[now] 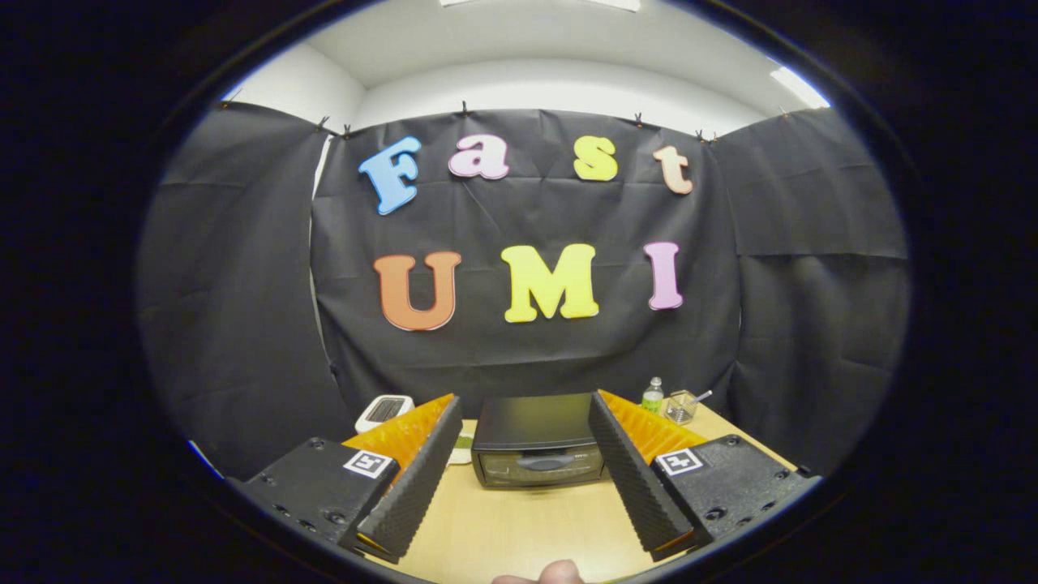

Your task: Open the toaster oven, put the food inside, and close the toaster oven door.

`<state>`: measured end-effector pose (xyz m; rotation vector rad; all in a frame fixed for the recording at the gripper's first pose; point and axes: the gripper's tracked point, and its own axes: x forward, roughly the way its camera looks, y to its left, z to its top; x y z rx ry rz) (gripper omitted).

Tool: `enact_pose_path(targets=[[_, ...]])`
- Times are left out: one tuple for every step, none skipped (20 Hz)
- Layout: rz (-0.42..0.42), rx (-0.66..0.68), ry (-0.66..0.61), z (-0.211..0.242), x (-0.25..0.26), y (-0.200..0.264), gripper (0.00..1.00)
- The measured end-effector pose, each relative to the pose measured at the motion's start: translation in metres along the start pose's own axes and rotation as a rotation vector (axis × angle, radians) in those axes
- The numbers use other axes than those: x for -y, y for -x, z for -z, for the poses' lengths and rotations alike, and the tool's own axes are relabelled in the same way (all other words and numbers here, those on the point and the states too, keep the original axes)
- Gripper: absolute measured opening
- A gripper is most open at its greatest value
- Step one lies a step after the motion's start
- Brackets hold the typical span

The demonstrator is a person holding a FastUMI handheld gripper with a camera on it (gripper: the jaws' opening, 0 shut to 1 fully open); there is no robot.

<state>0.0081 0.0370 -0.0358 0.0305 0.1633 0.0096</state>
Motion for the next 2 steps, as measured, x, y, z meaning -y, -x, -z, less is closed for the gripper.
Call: enact_pose_path(targets=[[0.0,-0.001,-0.002,0.0,-0.0009,0.0003,1.0],[-0.001,0.008,0.002,-0.0022,-0.0011,0.0015,1.0]])
